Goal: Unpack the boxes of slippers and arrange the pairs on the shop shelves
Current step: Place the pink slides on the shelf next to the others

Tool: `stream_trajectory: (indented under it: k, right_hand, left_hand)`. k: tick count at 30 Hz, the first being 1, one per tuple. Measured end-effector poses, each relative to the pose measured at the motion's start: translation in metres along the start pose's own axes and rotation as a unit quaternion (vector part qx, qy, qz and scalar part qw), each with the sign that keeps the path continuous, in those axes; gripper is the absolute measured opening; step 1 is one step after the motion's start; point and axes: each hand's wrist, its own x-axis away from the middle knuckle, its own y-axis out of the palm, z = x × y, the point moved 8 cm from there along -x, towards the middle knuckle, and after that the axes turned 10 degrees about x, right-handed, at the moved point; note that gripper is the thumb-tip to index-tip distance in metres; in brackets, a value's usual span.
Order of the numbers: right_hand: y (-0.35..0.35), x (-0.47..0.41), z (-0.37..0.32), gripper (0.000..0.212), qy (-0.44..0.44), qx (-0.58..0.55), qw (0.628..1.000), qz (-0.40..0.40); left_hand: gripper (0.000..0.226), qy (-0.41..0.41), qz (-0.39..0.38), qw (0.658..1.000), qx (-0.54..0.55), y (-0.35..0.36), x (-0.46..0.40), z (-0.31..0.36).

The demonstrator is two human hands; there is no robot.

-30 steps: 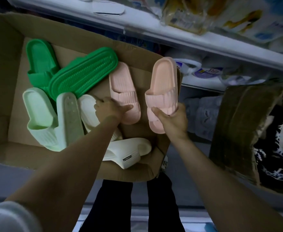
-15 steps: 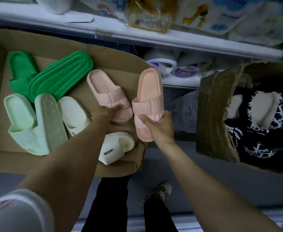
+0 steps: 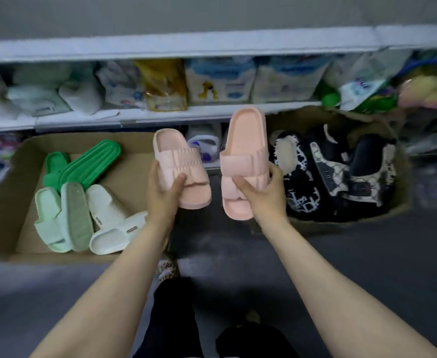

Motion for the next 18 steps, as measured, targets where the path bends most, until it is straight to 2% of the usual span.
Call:
stream_trajectory:
  k: [3,9,18]
  right_hand:
    - [-0.100,0.008,-0.031,0.089,-0.068,-0.049,0.995,0.059]
    - [-0.284,0.015,-0.076,0.085,-0.133,-0.108,0.973,0.156]
    - [-0.493,-0.034,-0.112,0.083,-0.201,-0.186,0.933,0.232]
  left_hand:
    - [0.073,0.074,-0.057,0.996,0.006,0.074,0.054,0.060]
    - [0.077,0.167,-0.205,0.964,0.016,0.228,0.148,0.170]
    - [0.078,0.229,-0.339,0.908,0.089,0.434,0.219,0.276]
